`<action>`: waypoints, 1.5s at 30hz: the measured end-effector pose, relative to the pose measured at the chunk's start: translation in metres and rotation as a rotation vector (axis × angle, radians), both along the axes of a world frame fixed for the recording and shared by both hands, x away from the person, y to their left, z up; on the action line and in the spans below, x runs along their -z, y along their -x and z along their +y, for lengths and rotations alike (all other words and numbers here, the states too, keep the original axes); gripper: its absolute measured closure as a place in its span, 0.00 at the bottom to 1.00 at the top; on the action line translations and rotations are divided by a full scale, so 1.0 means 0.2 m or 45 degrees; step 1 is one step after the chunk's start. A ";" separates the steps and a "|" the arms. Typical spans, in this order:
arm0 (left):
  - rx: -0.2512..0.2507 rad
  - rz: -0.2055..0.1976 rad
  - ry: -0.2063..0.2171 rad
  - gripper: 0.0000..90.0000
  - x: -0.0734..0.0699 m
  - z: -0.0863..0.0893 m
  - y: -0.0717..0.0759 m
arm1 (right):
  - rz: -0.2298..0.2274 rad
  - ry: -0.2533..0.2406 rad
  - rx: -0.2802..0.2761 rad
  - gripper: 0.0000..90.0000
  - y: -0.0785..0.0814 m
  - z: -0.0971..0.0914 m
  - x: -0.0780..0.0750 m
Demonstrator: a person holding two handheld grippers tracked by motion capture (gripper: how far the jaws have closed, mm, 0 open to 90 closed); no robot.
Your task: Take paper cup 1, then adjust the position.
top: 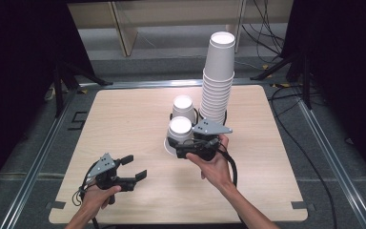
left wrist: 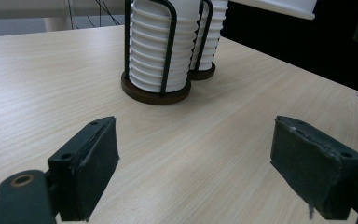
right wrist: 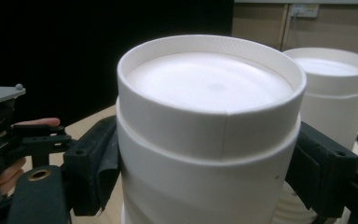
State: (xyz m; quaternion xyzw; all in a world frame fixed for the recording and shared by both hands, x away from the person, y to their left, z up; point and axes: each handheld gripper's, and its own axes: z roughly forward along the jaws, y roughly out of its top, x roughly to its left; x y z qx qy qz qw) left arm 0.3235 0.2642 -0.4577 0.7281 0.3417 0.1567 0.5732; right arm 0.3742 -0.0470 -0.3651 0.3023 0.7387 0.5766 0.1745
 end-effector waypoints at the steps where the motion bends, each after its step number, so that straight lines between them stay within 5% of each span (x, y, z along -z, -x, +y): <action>1: -0.003 -0.008 -0.004 0.16 0.00 0.00 0.00 | 0.014 0.007 0.000 0.22 0.01 0.00 0.01; 8: 0.016 -0.023 0.027 0.16 0.00 -0.01 0.00 | 0.022 0.060 -0.031 0.22 0.03 0.03 0.07; 20: 0.000 -0.024 0.003 0.16 -0.01 0.01 0.03 | 0.078 0.050 -0.063 0.22 0.05 0.02 0.11; 27: 0.058 -0.048 0.022 0.16 -0.01 -0.01 0.05 | 0.073 0.039 -0.082 0.22 0.05 0.03 0.13; 31: 0.120 -0.089 0.089 0.16 -0.02 -0.03 0.05 | 0.095 0.021 -0.128 0.22 0.07 0.05 0.13; 39: 0.198 -0.095 0.078 0.16 -0.02 -0.09 0.08 | 0.088 -0.005 -0.209 0.22 0.11 0.10 0.14; 42: 0.187 -0.095 0.087 0.16 -0.02 -0.10 0.08 | 0.126 -0.018 -0.238 0.22 0.14 0.13 0.14; 45: 0.193 -0.090 0.082 0.16 -0.03 -0.11 0.09 | 0.096 -0.010 -0.265 0.22 0.15 0.15 0.14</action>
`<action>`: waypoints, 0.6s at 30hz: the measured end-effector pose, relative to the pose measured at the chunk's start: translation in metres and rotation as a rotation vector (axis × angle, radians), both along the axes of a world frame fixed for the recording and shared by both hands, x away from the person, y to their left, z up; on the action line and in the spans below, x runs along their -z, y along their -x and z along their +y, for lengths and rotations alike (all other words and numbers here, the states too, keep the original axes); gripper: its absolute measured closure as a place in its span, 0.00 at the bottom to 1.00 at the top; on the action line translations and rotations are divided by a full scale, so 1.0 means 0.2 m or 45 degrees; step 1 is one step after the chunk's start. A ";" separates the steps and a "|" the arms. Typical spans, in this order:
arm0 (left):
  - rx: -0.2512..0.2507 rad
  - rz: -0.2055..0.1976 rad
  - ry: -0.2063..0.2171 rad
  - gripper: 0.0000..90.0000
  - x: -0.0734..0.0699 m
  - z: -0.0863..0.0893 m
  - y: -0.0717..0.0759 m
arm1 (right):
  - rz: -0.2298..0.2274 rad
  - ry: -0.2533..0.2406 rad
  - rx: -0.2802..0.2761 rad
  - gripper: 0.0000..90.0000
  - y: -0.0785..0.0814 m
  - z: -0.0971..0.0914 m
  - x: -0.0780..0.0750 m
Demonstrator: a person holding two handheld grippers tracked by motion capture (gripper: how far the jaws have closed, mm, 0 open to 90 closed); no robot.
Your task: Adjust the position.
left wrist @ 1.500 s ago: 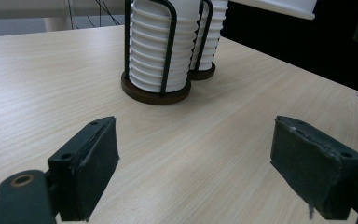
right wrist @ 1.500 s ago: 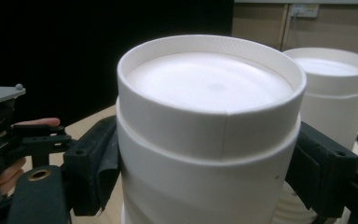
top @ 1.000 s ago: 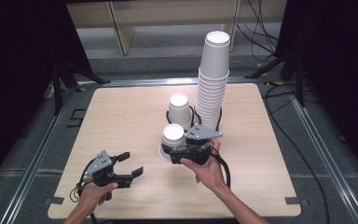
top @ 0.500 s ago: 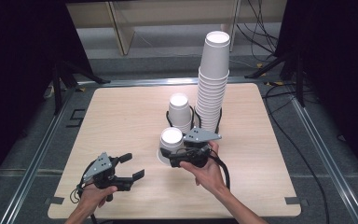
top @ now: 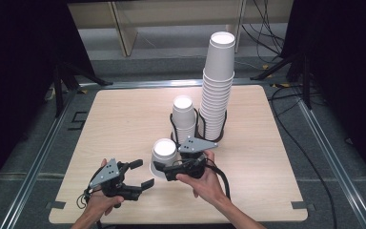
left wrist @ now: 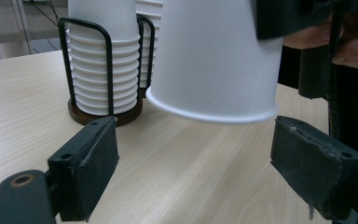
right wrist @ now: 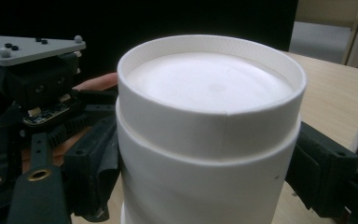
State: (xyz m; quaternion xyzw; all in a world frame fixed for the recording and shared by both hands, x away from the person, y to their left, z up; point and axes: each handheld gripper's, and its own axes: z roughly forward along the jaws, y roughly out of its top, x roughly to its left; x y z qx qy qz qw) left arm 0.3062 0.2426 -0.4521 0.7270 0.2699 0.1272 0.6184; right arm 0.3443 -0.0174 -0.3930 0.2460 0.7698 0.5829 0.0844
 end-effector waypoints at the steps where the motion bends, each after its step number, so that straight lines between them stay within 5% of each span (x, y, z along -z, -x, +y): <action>1: 0.009 0.001 -0.002 0.16 0.00 0.00 0.00 | -0.004 0.003 -0.011 0.22 0.01 0.01 0.00; 9: 0.034 0.025 -0.026 0.16 0.01 -0.02 0.00 | -0.011 0.013 -0.036 0.22 0.02 0.04 0.02; 12: 0.055 0.014 0.003 0.16 0.01 -0.03 0.00 | -0.009 0.026 -0.035 0.22 0.03 0.05 0.02; 16: 0.051 0.025 -0.036 0.15 0.01 -0.04 0.01 | 0.032 0.029 -0.046 0.22 0.05 0.07 0.03; 18: 0.054 0.019 -0.051 0.13 0.01 -0.05 0.01 | -0.003 0.026 -0.070 0.22 0.04 0.08 0.04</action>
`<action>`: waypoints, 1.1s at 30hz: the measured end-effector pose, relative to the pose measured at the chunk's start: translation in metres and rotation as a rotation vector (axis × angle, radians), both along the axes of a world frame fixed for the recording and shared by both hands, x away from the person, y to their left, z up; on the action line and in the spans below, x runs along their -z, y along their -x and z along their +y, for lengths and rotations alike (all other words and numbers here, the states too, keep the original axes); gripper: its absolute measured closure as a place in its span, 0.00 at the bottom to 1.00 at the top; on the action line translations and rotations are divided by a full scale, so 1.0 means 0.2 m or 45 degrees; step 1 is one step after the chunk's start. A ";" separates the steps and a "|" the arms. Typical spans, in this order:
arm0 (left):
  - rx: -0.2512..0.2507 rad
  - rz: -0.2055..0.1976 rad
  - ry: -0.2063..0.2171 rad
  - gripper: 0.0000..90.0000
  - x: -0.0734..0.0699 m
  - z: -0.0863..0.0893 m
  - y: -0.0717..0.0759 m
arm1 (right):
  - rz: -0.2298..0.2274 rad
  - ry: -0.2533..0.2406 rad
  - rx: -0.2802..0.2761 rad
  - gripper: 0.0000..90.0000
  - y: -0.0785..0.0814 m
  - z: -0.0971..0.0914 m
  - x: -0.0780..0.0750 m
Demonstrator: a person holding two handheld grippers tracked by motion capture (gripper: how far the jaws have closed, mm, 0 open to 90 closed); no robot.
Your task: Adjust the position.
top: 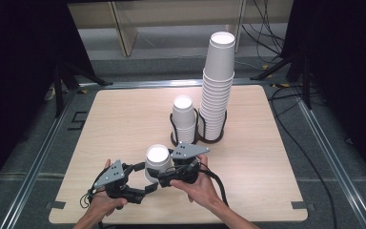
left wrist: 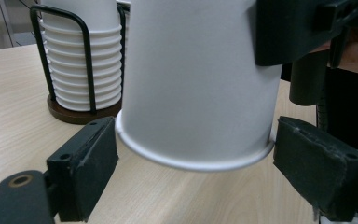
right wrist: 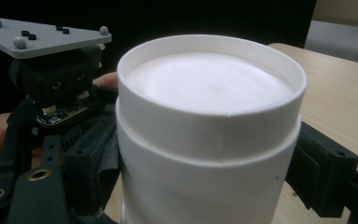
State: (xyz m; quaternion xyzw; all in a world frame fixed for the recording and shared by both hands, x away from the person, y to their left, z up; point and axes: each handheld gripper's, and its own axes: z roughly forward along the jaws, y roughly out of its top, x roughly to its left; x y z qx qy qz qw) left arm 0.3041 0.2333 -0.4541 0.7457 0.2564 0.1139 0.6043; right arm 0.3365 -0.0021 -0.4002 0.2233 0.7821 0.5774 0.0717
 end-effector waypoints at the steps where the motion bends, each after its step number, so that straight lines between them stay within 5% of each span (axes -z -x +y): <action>1: -0.003 0.000 0.007 0.12 0.00 -0.01 0.00 | 0.001 -0.012 -0.010 0.22 0.00 0.01 0.00; 6: -0.006 -0.007 -0.009 0.07 0.00 -0.01 0.01 | 0.011 0.006 -0.022 0.22 0.02 0.03 0.01; 14: -0.004 -0.009 0.001 0.03 -0.01 -0.03 0.02 | 0.000 -0.054 -0.066 0.22 0.04 0.06 0.01; 20: 0.011 -0.003 0.049 0.04 -0.02 -0.02 0.02 | 0.033 -0.066 -0.075 0.22 0.05 0.05 0.00; 27: 0.003 -0.031 -0.005 0.09 -0.04 -0.02 0.03 | 0.057 -0.068 -0.111 0.21 0.04 0.04 0.00; 29: 0.019 -0.047 0.036 0.10 -0.04 -0.02 0.02 | 0.035 -0.059 -0.114 0.20 0.03 0.03 -0.01; 30: 0.009 -0.045 0.007 0.10 -0.05 -0.01 0.03 | 0.037 -0.060 -0.124 0.20 0.02 0.02 -0.02; 32: 0.019 -0.057 0.034 0.11 -0.05 -0.01 0.03 | 0.083 -0.035 -0.143 0.17 0.03 0.02 -0.03; 33: 0.019 -0.062 -0.004 0.11 -0.06 0.00 0.03 | 0.078 -0.046 -0.153 0.17 0.02 0.01 -0.04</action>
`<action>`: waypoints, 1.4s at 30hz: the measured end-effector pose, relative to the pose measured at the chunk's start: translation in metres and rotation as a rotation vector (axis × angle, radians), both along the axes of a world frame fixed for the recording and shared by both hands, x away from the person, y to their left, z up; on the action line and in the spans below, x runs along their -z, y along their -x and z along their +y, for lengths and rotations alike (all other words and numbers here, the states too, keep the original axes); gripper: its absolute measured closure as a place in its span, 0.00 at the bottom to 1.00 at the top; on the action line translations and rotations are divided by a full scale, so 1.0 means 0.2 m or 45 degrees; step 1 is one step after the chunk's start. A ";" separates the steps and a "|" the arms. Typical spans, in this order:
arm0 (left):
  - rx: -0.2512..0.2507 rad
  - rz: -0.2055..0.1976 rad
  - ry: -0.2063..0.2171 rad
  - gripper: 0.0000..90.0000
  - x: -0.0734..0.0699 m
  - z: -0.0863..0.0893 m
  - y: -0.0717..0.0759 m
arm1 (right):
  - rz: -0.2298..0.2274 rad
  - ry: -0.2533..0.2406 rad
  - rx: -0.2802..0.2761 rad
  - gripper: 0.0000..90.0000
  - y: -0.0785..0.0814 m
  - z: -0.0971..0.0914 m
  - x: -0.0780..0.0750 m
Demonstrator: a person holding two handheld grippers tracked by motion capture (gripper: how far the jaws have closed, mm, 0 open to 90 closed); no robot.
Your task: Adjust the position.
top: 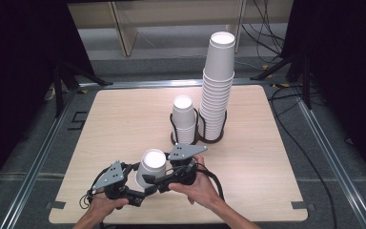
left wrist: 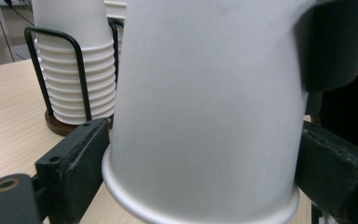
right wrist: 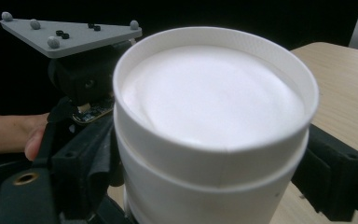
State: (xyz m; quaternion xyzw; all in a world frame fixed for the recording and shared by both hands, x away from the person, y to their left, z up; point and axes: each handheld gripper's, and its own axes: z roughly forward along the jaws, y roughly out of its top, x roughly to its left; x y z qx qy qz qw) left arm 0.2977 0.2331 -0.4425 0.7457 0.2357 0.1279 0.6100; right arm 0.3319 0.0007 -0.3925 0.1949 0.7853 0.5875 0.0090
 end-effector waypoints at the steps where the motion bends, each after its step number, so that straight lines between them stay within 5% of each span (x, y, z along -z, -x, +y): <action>1: 0.010 -0.011 0.026 0.11 0.00 -0.01 0.00 | -0.007 -0.012 -0.017 0.17 0.00 0.00 -0.01; 9: 0.025 -0.022 -0.018 0.13 0.00 -0.01 0.00 | -0.067 0.037 -0.054 0.17 -0.02 -0.07 -0.13; 11: 0.032 -0.022 -0.020 0.14 0.00 -0.01 0.00 | -0.033 0.070 -0.063 0.17 -0.02 -0.10 -0.17; 13: 0.034 -0.018 -0.031 0.14 0.00 -0.01 0.00 | -0.079 0.095 -0.088 0.17 -0.04 -0.12 -0.19; 20: 0.056 -0.025 -0.075 0.14 -0.01 -0.02 0.01 | 0.002 0.134 -0.154 0.17 -0.08 -0.14 -0.18; 23: 0.063 -0.028 -0.058 0.14 0.00 -0.02 0.00 | -0.030 0.168 -0.191 0.17 -0.07 -0.13 -0.19; 34: 0.098 -0.049 -0.163 0.14 -0.01 -0.03 0.01 | -0.083 0.386 -0.273 0.17 -0.06 -0.09 -0.20; 35: 0.105 -0.067 -0.210 0.14 -0.01 -0.02 0.01 | -0.065 0.399 -0.285 0.17 -0.06 -0.08 -0.20; 36: 0.101 -0.047 -0.140 0.14 0.00 -0.04 0.01 | -0.020 0.417 -0.268 0.17 -0.05 -0.08 -0.20; 37: 0.106 -0.049 -0.149 0.14 0.00 -0.04 0.01 | -0.061 0.421 -0.290 0.17 -0.06 -0.07 -0.19; 40: 0.108 -0.050 -0.165 0.14 -0.01 -0.04 0.02 | -0.065 0.451 -0.318 0.17 -0.07 -0.06 -0.19; 42: 0.115 -0.050 -0.170 0.14 -0.01 -0.04 0.02 | -0.002 0.474 -0.314 0.18 -0.06 -0.05 -0.20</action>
